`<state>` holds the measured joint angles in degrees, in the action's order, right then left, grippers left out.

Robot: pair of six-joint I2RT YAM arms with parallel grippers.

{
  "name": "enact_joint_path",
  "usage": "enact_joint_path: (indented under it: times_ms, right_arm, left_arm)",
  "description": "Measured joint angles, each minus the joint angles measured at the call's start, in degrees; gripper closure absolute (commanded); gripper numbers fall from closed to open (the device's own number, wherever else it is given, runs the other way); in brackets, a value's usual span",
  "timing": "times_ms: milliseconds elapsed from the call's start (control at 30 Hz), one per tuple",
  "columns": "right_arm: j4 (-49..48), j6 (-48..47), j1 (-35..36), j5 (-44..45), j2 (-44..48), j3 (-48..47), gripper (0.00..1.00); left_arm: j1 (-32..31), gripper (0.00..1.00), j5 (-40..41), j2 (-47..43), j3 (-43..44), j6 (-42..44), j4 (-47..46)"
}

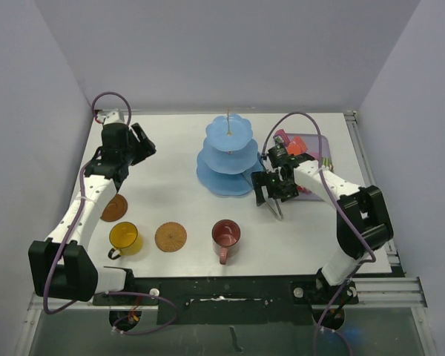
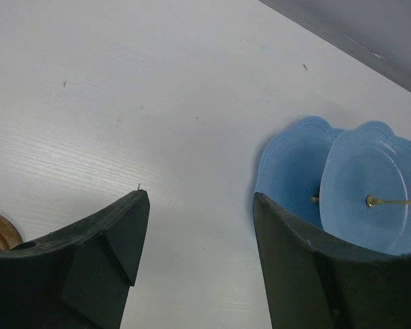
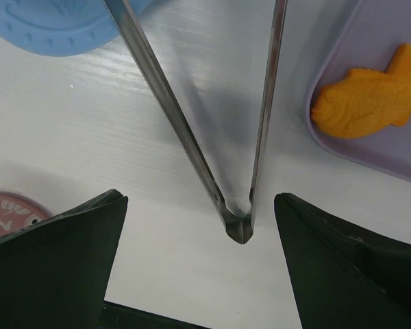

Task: Serve the afternoon tea

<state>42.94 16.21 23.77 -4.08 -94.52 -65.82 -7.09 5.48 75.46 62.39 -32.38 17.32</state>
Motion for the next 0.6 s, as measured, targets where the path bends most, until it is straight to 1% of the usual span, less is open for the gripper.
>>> enact_joint_path:
  times_ms: [267,533,600]
  right_arm:
    - [-1.4,-1.1,0.5,0.4,-5.1,0.1,0.11]
    - [-10.7,-3.2,1.8,3.7,-6.1,3.6,0.18]
    - [-12.6,-3.8,1.9,5.9,-6.6,4.4,0.22]
  left_arm:
    - [0.0,0.39,0.0,0.0,0.0,0.0,0.0]
    - [0.0,0.4,0.0,0.0,0.0,0.0,0.0]
    - [0.0,0.4,0.0,0.0,0.0,0.0,0.0]
